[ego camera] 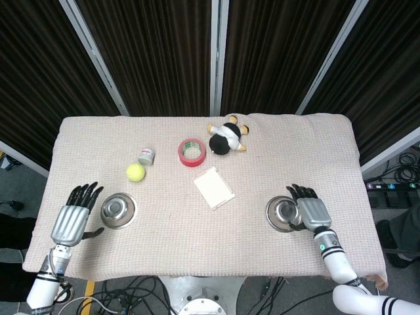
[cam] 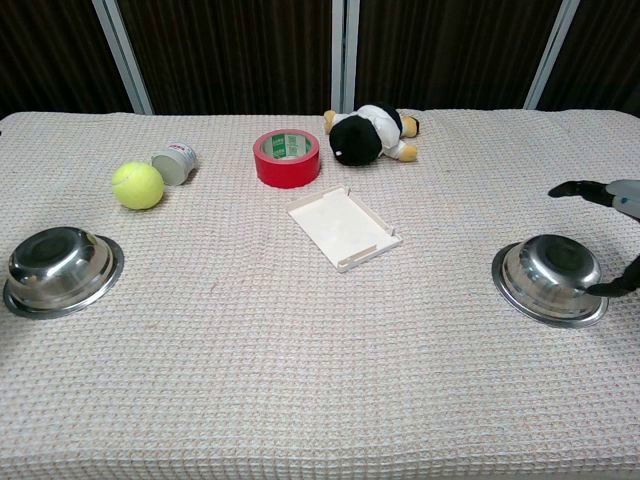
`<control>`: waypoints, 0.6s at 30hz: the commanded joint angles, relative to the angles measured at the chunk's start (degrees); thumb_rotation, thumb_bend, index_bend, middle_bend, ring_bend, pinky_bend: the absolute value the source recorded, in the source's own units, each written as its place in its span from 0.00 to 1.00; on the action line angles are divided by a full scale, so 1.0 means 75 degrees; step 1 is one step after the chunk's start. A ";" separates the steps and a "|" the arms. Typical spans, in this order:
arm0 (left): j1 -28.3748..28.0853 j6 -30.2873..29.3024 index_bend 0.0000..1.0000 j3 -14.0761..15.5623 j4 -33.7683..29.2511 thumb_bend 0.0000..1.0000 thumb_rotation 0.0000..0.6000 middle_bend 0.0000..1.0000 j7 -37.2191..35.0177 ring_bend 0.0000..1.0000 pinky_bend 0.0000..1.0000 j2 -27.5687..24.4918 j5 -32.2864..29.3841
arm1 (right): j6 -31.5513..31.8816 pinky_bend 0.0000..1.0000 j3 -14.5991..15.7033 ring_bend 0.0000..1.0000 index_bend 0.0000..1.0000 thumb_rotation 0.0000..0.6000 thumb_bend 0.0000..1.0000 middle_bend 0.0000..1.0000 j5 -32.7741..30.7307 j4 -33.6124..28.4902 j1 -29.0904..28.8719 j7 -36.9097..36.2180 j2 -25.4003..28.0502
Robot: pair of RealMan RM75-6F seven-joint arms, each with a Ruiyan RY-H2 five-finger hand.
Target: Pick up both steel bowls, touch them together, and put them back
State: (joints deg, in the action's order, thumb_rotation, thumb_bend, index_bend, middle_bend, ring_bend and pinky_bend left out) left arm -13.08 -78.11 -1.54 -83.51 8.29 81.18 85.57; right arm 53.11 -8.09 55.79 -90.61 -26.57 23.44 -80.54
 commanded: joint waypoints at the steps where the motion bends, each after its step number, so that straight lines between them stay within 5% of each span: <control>1: -0.0031 0.0060 0.07 0.0010 -0.0009 0.00 1.00 0.02 0.0005 0.00 0.09 -0.0039 0.0000 | -0.0172 0.00 -0.0011 0.00 0.00 1.00 0.08 0.00 -0.0205 0.0086 -0.0234 0.0226 -0.0159; 6: -0.0048 0.0279 0.07 0.0056 -0.0206 0.00 1.00 0.02 -0.0156 0.00 0.18 -0.0166 -0.0133 | -0.0341 0.00 0.0141 0.00 0.00 1.00 0.08 0.00 -0.0648 -0.0086 -0.0485 0.0605 -0.0140; 18: -0.0190 0.0599 0.07 -0.0012 -0.0162 0.00 1.00 0.02 -0.0321 0.00 0.18 -0.0198 -0.0326 | -0.0597 0.00 0.0364 0.00 0.00 1.00 0.09 0.00 -0.1665 -0.0304 -0.1042 0.0993 0.0079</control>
State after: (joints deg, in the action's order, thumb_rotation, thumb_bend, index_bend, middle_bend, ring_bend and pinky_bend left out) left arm -14.47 -73.65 -1.60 -84.75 5.91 79.68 83.15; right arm 48.79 -5.52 43.78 -92.77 -34.03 30.58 -80.09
